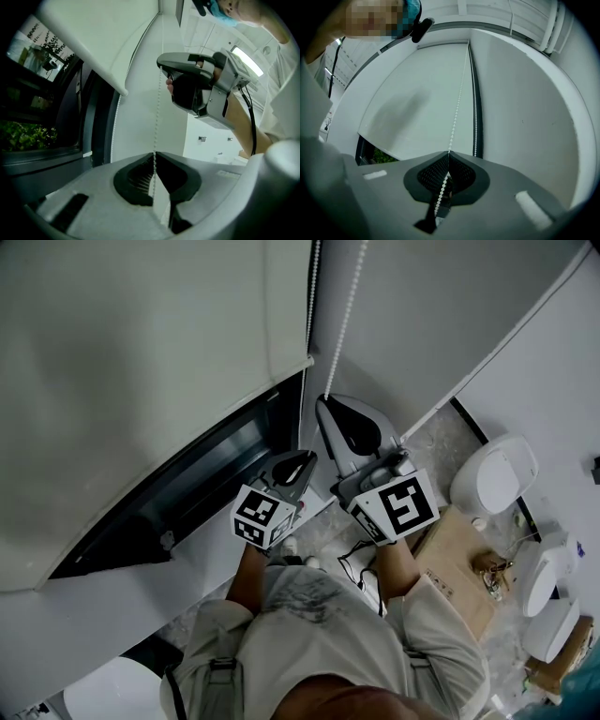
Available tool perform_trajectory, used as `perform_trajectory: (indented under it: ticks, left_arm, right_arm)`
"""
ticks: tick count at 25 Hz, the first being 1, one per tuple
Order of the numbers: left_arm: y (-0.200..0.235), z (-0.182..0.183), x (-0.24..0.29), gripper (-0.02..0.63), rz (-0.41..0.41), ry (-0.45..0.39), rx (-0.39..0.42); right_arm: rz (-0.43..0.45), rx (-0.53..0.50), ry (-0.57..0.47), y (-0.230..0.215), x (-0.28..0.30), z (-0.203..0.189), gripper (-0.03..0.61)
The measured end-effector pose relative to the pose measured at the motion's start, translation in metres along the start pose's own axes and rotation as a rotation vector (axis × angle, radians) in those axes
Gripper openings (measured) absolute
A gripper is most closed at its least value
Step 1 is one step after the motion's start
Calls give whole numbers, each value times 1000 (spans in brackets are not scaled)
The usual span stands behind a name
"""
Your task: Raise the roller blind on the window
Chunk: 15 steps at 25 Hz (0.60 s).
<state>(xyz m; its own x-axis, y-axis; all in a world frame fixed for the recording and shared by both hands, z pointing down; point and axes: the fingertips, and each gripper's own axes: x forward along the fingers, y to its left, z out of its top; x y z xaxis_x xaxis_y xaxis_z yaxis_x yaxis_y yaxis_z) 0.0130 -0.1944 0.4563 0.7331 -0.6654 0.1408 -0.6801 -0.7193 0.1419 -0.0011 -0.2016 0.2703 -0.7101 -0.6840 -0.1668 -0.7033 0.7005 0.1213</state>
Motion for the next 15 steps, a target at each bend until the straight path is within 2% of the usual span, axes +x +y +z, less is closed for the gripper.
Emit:
perform_trajectory:
  ticks: [15]
  left_arm:
    - [5, -33, 0, 23, 8, 38, -26]
  right_arm:
    - [-32, -42, 35, 13, -10, -26, 11]
